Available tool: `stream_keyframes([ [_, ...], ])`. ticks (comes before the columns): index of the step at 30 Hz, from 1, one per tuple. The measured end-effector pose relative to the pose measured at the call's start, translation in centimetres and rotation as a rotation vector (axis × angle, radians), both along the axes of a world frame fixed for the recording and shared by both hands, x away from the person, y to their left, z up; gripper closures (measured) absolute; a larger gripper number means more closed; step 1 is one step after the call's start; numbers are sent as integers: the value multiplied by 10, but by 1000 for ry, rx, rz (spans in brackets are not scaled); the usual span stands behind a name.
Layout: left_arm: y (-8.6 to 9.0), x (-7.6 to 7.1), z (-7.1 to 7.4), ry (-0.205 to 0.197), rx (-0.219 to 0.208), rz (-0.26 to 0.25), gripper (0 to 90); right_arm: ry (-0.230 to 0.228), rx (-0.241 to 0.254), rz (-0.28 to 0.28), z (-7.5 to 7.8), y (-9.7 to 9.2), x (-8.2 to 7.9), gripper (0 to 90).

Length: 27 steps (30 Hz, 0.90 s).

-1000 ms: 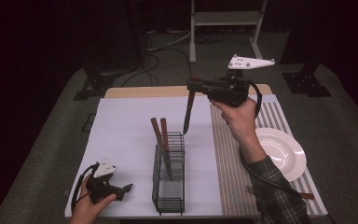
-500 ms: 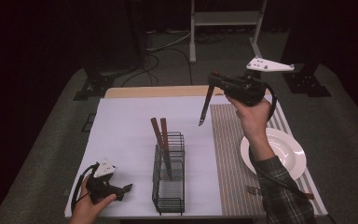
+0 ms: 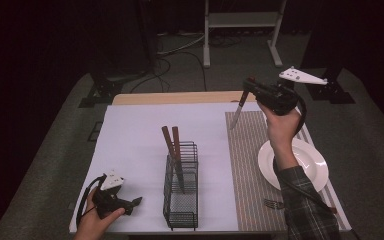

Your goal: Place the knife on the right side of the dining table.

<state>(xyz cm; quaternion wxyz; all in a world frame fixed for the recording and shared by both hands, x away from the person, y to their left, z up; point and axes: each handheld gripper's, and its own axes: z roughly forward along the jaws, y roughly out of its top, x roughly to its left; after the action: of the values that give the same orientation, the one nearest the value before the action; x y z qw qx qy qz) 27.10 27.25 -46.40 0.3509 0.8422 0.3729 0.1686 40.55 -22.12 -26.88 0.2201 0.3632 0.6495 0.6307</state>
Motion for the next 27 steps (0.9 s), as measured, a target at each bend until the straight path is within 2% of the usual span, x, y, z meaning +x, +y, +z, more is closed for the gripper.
stream_keyframes([
  [12, 0, 0, 0, 0, 3, -1, 0, 32, -10, -182, -37, -30, 19, 798],
  [18, 0, 0, 0, 1, 1, -1, 0, 51, -8, -252, -54, -41, 25, 798],
  [21, 0, 0, 0, 0, 3, -1, 0, 61, -2, -286, -62, -46, 27, 797],
  [27, 0, 0, 0, 0, 3, -2, 0, 86, 14, -316, -74, -51, 31, 797],
])
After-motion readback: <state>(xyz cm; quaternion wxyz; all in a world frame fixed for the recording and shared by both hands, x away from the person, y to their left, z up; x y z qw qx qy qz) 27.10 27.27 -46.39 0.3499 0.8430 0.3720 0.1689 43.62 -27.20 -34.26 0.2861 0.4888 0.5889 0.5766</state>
